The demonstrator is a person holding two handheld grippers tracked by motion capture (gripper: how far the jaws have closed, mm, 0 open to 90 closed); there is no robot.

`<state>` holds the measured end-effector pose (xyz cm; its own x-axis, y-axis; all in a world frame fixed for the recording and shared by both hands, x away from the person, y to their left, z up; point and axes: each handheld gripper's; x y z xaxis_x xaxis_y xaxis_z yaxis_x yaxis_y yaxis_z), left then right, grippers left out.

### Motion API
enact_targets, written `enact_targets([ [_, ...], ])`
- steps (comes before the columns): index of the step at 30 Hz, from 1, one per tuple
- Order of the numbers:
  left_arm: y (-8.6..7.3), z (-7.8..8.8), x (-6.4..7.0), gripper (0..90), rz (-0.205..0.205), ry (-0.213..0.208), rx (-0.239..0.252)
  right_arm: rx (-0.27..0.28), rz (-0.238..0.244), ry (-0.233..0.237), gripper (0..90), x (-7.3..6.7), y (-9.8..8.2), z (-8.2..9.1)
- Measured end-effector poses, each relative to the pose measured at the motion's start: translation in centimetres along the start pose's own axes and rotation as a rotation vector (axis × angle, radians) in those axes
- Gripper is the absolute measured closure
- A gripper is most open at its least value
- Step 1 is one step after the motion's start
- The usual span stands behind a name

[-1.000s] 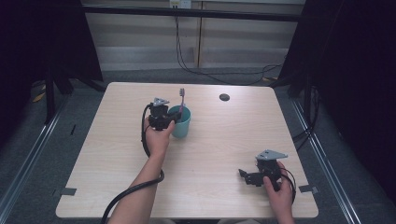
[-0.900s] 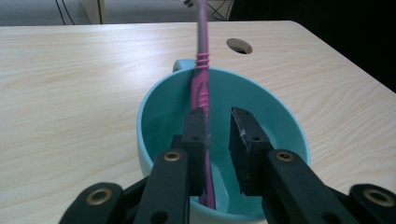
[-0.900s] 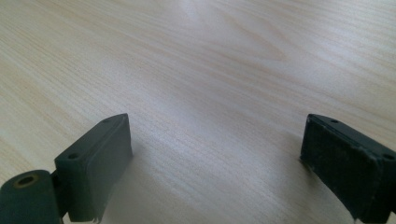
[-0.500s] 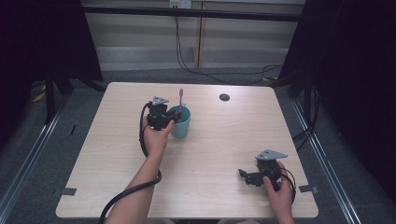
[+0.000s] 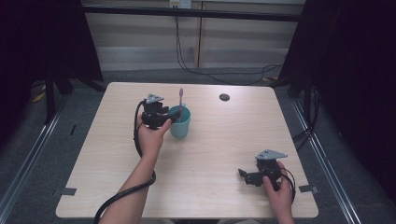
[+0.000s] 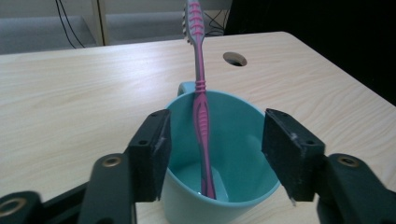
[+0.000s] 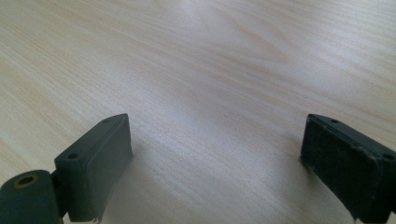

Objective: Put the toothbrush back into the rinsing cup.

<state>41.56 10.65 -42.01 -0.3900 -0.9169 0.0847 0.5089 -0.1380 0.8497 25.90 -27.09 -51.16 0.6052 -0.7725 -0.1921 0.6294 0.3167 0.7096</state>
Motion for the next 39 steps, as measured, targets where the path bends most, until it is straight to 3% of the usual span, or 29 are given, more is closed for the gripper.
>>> enact_targets([
  [12, 0.3, 1.3, -0.8, 30.6, -0.011, -0.016, 0.017, 0.001, 0.002, 0.001, 8.1, 0.0, 0.0, 0.0],
  [24, -0.2, 2.3, -1.9, 23.7, 0.010, -0.029, 0.010, 0.001, 0.003, 0.001, 8.1, 0.0, 0.0, 0.0],
  [39, -0.6, 3.7, -3.5, 21.4, 0.030, -0.030, 0.013, 0.001, 0.002, 0.001, 8.1, 0.0, 0.0, 0.0],
])
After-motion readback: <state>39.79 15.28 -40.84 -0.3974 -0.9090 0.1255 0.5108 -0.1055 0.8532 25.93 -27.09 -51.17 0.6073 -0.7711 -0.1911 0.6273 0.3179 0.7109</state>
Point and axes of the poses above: each handheld gripper's, and its own axes: z roughly backward along the jaws, y roughly out of its top, x roughly to its right, and after that the axes turned 14 degrees about y, right-handed
